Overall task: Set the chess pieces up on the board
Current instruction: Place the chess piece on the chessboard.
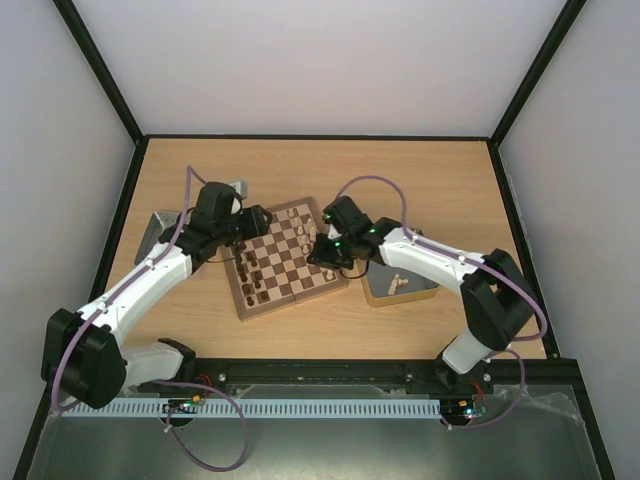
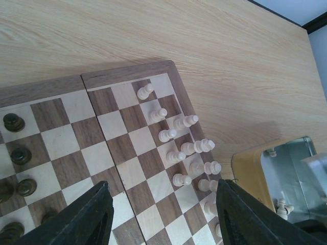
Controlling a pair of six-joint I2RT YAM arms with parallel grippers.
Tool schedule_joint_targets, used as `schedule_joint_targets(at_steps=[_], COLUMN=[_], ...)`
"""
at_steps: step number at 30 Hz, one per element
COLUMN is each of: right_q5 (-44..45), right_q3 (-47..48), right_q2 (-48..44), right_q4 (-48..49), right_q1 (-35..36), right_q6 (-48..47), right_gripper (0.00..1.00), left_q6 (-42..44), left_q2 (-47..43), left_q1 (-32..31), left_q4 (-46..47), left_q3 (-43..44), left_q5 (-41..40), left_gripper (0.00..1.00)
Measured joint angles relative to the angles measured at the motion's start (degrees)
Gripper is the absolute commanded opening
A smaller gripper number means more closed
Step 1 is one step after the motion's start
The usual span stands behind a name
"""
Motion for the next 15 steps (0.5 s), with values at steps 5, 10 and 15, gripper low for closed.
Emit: schedule_joint_targets(at_steps=[5, 10, 15], right_q5=[1.60, 2.56, 2.69], right_q3=[5.51, 9.46, 11.63], right_q2=[5.81, 11.56, 14.60], right_q4=[-2.51, -6.08, -9.11], right_q1=[5.09, 8.35, 9.44], right_q6=[0.07, -0.48, -1.03], right_gripper=[0.10, 0.13, 0.14], left_q6=[0.04, 0.11, 0.13], left_q2=[-1.73, -2.36, -2.54], left_q1=[0.79, 1.46, 1.81], left_q4=[0.04, 0.07, 0.09], left_q3=[-1.62, -2.62, -4.15], left_q5=[-0.33, -0.44, -0.42], left_gripper=[0.58, 0.58, 0.58])
